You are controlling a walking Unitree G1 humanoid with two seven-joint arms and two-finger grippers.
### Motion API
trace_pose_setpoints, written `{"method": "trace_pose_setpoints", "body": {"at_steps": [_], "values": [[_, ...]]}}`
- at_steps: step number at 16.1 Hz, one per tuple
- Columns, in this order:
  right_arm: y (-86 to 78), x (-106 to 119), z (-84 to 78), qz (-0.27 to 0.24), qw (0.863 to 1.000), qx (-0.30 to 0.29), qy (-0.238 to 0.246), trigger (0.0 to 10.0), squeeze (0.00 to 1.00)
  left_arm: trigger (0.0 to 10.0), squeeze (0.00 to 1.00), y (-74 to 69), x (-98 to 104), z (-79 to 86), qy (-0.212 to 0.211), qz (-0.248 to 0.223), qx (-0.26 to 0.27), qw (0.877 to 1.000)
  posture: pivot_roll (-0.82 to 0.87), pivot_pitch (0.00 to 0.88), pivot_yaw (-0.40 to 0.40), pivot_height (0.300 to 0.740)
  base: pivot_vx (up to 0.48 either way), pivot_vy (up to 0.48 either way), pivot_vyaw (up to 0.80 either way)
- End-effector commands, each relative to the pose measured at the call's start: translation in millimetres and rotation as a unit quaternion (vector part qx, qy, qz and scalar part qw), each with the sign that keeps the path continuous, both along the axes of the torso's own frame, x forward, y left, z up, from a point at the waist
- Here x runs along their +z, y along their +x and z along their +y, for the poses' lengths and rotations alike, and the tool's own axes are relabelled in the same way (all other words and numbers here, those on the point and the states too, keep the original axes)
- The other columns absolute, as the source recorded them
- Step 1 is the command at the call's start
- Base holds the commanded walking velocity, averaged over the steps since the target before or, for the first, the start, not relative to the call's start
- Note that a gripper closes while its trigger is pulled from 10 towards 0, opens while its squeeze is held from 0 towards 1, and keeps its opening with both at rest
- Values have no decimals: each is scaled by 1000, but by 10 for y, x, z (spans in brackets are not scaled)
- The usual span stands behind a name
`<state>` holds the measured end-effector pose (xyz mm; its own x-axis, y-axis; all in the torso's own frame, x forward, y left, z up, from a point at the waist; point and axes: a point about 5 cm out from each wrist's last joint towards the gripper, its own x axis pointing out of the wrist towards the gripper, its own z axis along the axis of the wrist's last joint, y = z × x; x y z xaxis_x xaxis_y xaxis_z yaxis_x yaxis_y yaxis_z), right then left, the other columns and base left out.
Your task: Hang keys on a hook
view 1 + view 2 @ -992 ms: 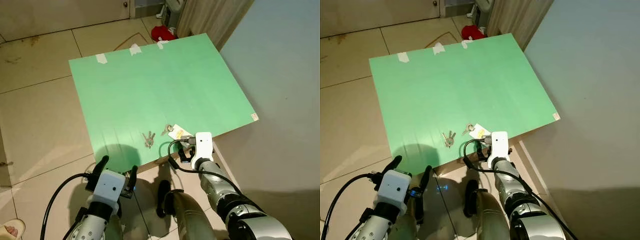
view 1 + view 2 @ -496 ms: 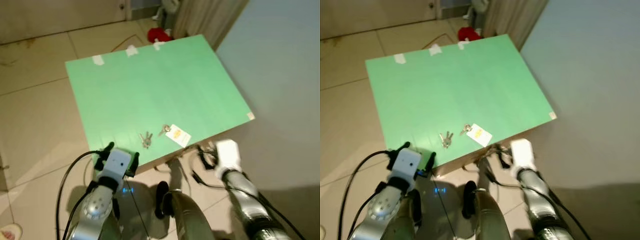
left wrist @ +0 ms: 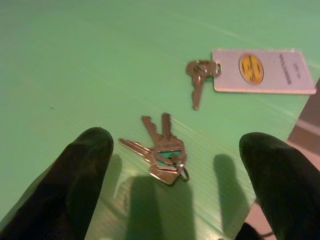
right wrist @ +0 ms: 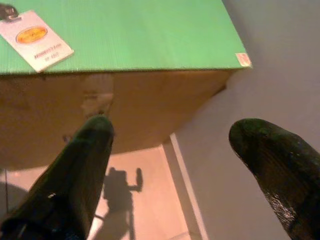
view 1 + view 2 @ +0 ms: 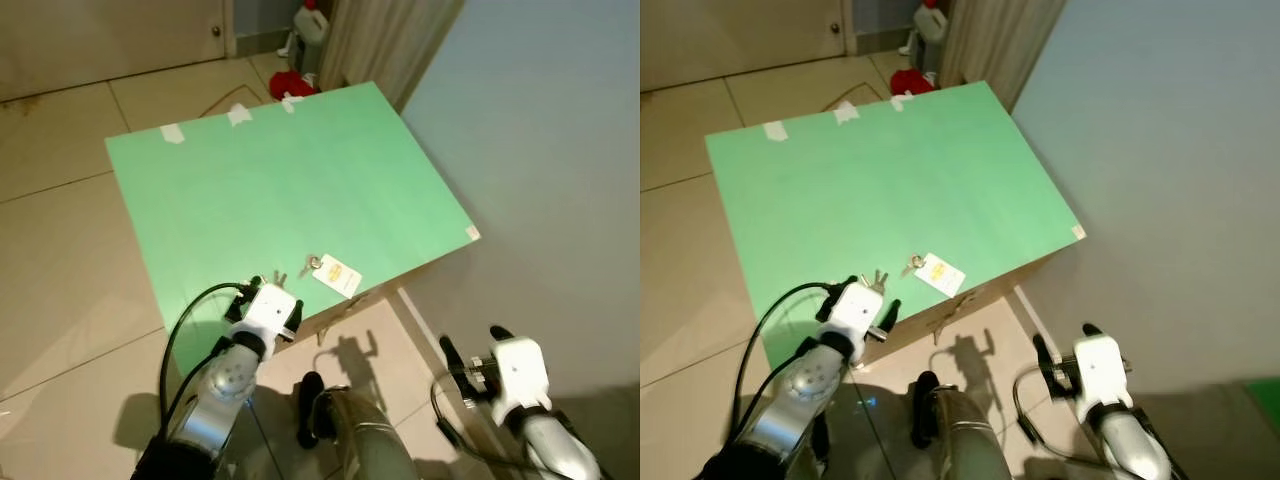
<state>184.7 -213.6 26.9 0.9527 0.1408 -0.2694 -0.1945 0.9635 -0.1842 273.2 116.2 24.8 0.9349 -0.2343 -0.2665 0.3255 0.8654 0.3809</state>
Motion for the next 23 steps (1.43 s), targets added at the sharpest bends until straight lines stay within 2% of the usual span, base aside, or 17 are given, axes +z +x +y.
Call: {"method": "trace_pose_setpoints", "body": {"at_steps": [1, 5, 9, 11, 13, 17, 23], "values": [[-120, 21, -65, 24, 1000, -3, 7, 10000, 0, 10000, 0, -52, -119, -90, 0, 18, 3, 1000, -200, 282, -251, 740, 0, 0, 0], [-216, 76, -44, 57, 998, 8, 17, 10000, 0, 10000, 0, -14, -189, -180, 11, 20, 5, 1000, -225, 309, -266, 740, 0, 0, 0], [-241, 108, -3, 75, 997, 18, 22, 10000, 0, 10000, 0, 20, -208, -171, 16, 12, 26, 999, -223, 319, -269, 740, 0, 0, 0], [-232, 108, 12, 82, 996, 22, 24, 10000, 0, 10000, 0, 4, -231, -194, 12, 16, 30, 999, -222, 322, -270, 740, 0, 0, 0], [-218, 114, 17, 87, 996, 24, 24, 10000, 0, 10000, 0, -32, -296, -160, 12, 33, 59, 998, -219, 325, -269, 740, 0, 0, 0], [-197, 109, 24, 92, 995, 25, 25, 10000, 0, 10000, 0, -98, -340, -180, 1, 36, 69, 997, -209, 330, -274, 740, 0, 0, 0], [-195, 106, 16, 95, 995, 28, 22, 10000, 0, 10000, 0, -121, -318, -297, -1, 22, 53, 998, -205, 335, -276, 740, 0, 0, 0]]}}
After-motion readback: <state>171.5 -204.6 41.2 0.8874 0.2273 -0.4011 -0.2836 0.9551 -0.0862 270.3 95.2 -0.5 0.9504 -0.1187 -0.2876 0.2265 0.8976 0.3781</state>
